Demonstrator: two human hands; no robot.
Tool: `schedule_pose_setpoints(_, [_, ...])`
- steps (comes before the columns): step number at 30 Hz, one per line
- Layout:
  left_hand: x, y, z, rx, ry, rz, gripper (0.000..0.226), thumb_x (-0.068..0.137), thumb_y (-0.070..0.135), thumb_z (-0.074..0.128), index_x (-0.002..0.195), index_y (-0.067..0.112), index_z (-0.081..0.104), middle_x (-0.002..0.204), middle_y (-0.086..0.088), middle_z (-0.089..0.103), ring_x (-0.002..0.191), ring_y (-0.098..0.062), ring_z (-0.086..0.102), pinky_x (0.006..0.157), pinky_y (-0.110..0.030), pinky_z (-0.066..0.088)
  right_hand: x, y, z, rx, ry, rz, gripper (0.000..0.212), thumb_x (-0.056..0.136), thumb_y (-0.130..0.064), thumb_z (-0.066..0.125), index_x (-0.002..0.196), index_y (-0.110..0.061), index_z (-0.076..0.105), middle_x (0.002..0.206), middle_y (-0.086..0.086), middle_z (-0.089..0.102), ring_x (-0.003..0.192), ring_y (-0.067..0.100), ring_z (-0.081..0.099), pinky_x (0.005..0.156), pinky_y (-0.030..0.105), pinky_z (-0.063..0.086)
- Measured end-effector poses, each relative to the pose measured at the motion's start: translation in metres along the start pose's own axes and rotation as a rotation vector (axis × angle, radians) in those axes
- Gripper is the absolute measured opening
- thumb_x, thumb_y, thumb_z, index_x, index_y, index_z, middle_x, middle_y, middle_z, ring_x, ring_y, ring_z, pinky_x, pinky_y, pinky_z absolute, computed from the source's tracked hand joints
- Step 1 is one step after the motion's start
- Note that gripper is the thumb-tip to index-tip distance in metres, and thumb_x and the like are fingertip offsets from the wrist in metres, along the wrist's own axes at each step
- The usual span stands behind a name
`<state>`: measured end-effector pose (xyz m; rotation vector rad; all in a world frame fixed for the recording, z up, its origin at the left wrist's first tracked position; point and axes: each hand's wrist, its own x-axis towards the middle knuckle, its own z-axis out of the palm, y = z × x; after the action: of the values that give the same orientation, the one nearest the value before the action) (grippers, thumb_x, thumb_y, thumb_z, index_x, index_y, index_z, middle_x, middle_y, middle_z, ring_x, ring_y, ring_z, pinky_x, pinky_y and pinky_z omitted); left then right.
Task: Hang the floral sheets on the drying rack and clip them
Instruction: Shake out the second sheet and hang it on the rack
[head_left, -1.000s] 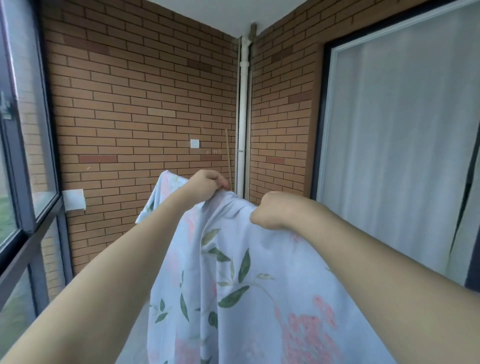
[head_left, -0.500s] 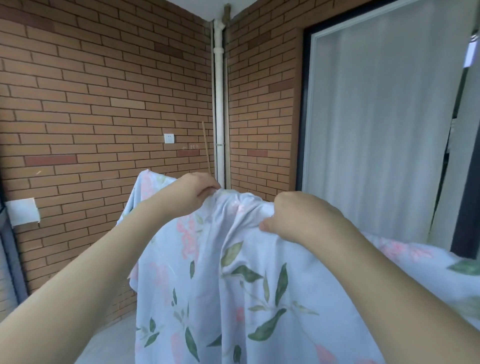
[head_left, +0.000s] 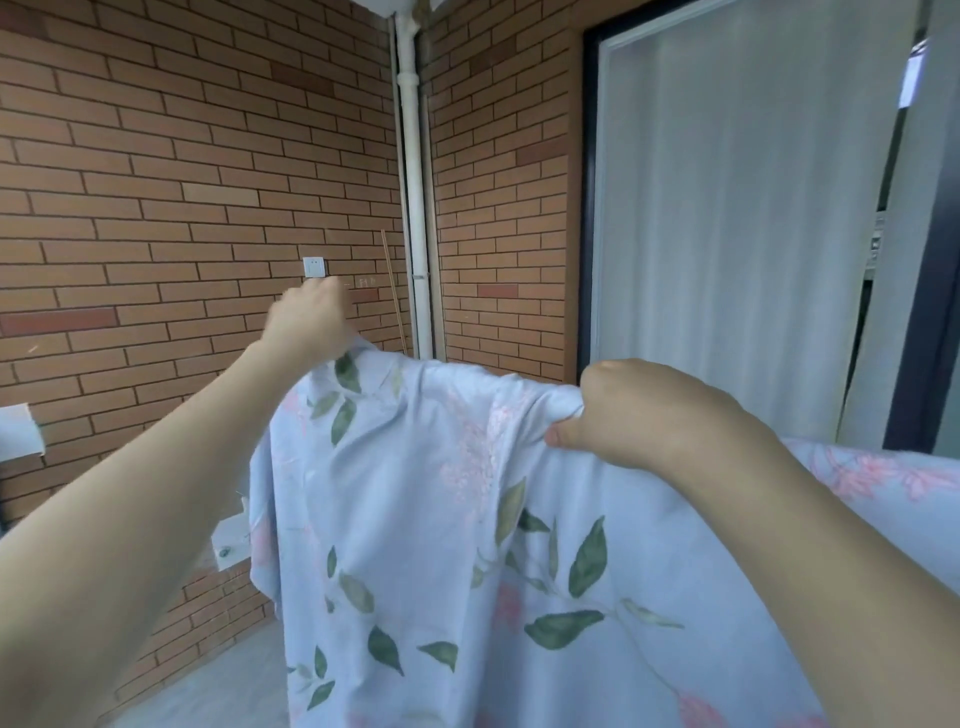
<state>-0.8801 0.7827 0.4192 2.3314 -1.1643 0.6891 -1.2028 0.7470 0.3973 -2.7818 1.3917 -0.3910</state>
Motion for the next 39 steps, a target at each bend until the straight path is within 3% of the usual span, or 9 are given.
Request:
schedule_pose_setpoints(2, [-0.02, 0.035, -0.011, -0.41, -0.205, 0.25, 0.037, 0.094, 0.006, 0.047, 0.128, 0.02, 0.056, 0.121, -0.001, 0.061, 0.11, -0.02, 0.056, 0.096, -0.036, 0.046, 0.001, 0.001, 0.0, -0.013, 0.005, -0.003, 0.043, 0.083, -0.055, 0.059, 0.066, -0.023, 0.035, 0.075, -0.003, 0.045, 0.08, 0.025, 0.054, 0.067, 0.032, 0.042])
schedule_pose_setpoints(4, [-0.048, 0.057, -0.018, -0.436, -0.391, 0.515, 0.029, 0.099, 0.014, 0.049, 0.124, 0.023, 0.062, 0.114, 0.009, 0.063, 0.106, -0.01, 0.055, 0.095, -0.026, 0.041, 0.002, 0.001, 0.001, -0.011, 0.004, -0.006, 0.043, 0.083, -0.054, 0.059, 0.066, -0.023, 0.036, 0.075, -0.003, 0.046, 0.079, 0.025, 0.054, 0.064, 0.031, 0.041])
schedule_pose_setpoints(8, [-0.062, 0.057, -0.013, -0.144, -0.093, 0.85, 0.023, 0.094, 0.01, 0.048, 0.104, 0.01, 0.069, 0.099, -0.001, 0.066, 0.096, -0.021, 0.056, 0.084, -0.032, 0.046, 0.001, 0.0, 0.0, 0.002, -0.004, -0.014, 0.045, 0.083, -0.054, 0.06, 0.065, -0.022, 0.034, 0.073, -0.002, 0.044, 0.079, 0.026, 0.052, 0.065, 0.03, 0.039])
schedule_pose_setpoints(13, [-0.057, 0.056, -0.005, 0.158, 0.062, 0.837, 0.035, 0.078, -0.001, 0.041, 0.104, 0.007, 0.063, 0.098, -0.008, 0.061, 0.095, -0.028, 0.053, 0.081, -0.034, 0.042, -0.001, -0.003, 0.0, -0.005, -0.022, -0.02, 0.045, 0.082, -0.054, 0.06, 0.065, -0.021, 0.034, 0.076, -0.001, 0.044, 0.085, 0.029, 0.055, 0.071, 0.033, 0.043])
schedule_pose_setpoints(19, [-0.043, 0.052, -0.006, 0.552, 0.109, 0.41, 0.026, 0.087, 0.011, 0.043, 0.11, 0.013, 0.055, 0.113, -0.005, 0.061, 0.105, -0.028, 0.053, 0.084, -0.036, 0.036, -0.005, -0.003, -0.003, -0.022, -0.002, -0.06, 0.045, 0.087, -0.049, 0.06, 0.066, -0.021, 0.032, 0.072, -0.002, 0.042, 0.077, 0.026, 0.051, 0.064, 0.031, 0.041])
schedule_pose_setpoints(21, [-0.047, 0.07, -0.01, 0.29, 0.061, 0.466, 0.031, 0.084, 0.006, 0.046, 0.11, 0.015, 0.059, 0.114, -0.004, 0.059, 0.108, -0.028, 0.053, 0.085, -0.035, 0.037, -0.005, -0.005, -0.002, -0.039, 0.011, -0.049, 0.042, 0.088, -0.046, 0.059, 0.065, -0.021, 0.033, 0.071, -0.001, 0.043, 0.074, 0.025, 0.05, 0.058, 0.029, 0.037])
schedule_pose_setpoints(25, [-0.076, 0.086, -0.027, -0.677, -0.502, 0.533, 0.032, 0.092, 0.012, 0.048, 0.112, 0.031, 0.064, 0.111, 0.013, 0.064, 0.109, -0.009, 0.056, 0.099, -0.024, 0.042, -0.006, 0.003, -0.004, -0.062, 0.028, -0.018, 0.034, 0.087, -0.043, 0.059, 0.069, -0.02, 0.042, 0.074, -0.001, 0.051, 0.066, 0.021, 0.052, 0.054, 0.027, 0.036])
schedule_pose_setpoints(33, [-0.097, 0.083, 0.002, -0.734, -0.313, 0.445, 0.026, 0.105, 0.025, 0.037, 0.085, 0.012, 0.047, 0.073, 0.001, 0.038, 0.065, -0.006, 0.035, 0.059, -0.014, 0.033, -0.026, 0.014, -0.018, -0.107, -0.079, -0.12, 0.04, 0.091, -0.044, 0.056, 0.067, -0.016, 0.043, 0.067, 0.0, 0.047, 0.054, 0.017, 0.043, 0.049, 0.028, 0.029])
schedule_pose_setpoints(39, [-0.092, 0.085, 0.011, -0.794, -0.256, 0.309, 0.033, 0.101, 0.032, 0.039, 0.074, 0.014, 0.043, 0.07, -0.004, 0.041, 0.071, -0.015, 0.042, 0.069, -0.026, 0.036, -0.06, 0.058, -0.035, -0.092, -0.119, -0.091, 0.039, 0.09, -0.052, 0.056, 0.077, -0.016, 0.05, 0.071, 0.0, 0.05, 0.06, 0.018, 0.047, 0.054, 0.028, 0.033])
